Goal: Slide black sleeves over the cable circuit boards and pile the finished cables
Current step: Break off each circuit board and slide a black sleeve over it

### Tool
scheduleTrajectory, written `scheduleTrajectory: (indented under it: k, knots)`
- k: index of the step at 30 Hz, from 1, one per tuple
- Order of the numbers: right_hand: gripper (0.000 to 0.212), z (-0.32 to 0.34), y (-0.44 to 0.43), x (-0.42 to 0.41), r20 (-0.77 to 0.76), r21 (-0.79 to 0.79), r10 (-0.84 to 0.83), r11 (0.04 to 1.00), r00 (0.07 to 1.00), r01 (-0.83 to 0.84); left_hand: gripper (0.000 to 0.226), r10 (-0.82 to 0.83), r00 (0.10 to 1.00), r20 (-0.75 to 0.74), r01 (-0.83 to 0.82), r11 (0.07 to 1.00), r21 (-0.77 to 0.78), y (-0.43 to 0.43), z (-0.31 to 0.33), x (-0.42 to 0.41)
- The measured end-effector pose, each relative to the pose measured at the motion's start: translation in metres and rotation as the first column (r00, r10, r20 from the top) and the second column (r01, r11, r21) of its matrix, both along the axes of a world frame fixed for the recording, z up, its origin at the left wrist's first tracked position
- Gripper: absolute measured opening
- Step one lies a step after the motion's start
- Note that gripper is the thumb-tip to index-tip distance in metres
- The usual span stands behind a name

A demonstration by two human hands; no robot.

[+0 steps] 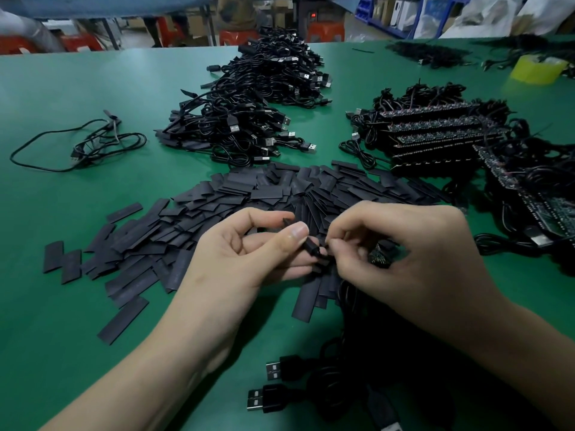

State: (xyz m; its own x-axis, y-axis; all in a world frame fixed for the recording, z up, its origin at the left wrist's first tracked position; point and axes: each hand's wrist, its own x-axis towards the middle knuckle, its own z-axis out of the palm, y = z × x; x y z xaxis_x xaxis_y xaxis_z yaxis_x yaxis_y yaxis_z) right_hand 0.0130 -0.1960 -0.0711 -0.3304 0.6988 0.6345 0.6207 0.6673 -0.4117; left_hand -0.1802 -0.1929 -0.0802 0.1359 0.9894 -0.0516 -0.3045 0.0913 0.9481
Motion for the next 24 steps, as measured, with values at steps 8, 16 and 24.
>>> scheduleTrajectory:
  k: [8, 16, 24]
  knots:
    - [0.017, -0.003, 0.0, -0.001, -0.04, -0.086, 0.019, 0.996, 0.999, -0.022, 0.024, 0.062, 0.997, 0.051, -0.064, 0.997, 0.032, 0.001, -0.002, 0.0]
    - [0.007, -0.008, 0.001, -0.004, -0.089, -0.056, -0.033, 0.998, 0.996, 0.028, 0.032, 0.062, 0.998, 0.013, -0.063, 0.989, 0.133, -0.002, -0.005, 0.002]
    - [0.027, 0.002, 0.009, 0.009, 0.015, -0.192, 0.001, 0.981, 1.0, 0.002, 0.042, 0.112, 0.986, 0.121, -0.13, 0.98, 0.15, 0.003, -0.001, -0.002]
